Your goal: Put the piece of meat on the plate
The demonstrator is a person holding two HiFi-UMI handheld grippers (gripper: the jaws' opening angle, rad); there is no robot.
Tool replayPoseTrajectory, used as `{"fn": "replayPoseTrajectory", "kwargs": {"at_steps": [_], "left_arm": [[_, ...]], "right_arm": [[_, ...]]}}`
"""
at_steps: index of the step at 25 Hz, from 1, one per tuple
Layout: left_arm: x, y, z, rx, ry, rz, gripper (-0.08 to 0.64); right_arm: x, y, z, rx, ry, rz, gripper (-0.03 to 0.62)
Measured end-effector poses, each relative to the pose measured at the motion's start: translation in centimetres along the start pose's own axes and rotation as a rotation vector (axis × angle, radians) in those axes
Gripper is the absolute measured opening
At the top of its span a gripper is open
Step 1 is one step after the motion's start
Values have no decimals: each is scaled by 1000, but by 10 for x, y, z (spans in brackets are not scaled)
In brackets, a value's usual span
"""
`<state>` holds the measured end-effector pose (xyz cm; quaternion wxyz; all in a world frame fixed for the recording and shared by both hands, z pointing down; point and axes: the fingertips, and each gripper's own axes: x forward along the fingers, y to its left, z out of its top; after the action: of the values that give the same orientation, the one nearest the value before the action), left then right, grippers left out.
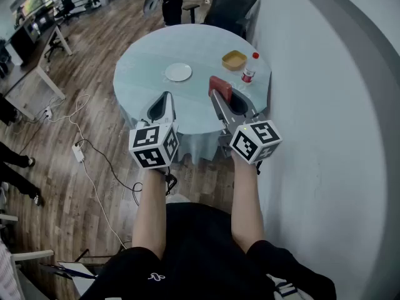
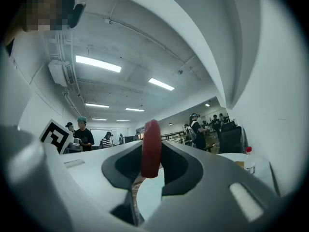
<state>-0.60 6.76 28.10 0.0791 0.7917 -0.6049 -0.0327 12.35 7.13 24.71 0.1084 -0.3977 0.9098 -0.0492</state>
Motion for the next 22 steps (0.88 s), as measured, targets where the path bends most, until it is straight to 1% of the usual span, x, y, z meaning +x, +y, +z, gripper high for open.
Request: {"fn": "replayPoseTrajectory", "kwargs": {"at_steps": [5,8,12,22], "left_arm": [[-3,8,-1,13,-2,14,-8],[-12,21,0,10,-3,43,-8],[-21,36,0,2,-1,79,-8],[-30,48,-2,-3,4,106,-8]], "right_arm": [[9,2,-7,7,5,14,103],[18,9,-13,44,11,32,103],[24,15,-17,61,14,52,103],[30,12,-21,101,18,56,103]]}}
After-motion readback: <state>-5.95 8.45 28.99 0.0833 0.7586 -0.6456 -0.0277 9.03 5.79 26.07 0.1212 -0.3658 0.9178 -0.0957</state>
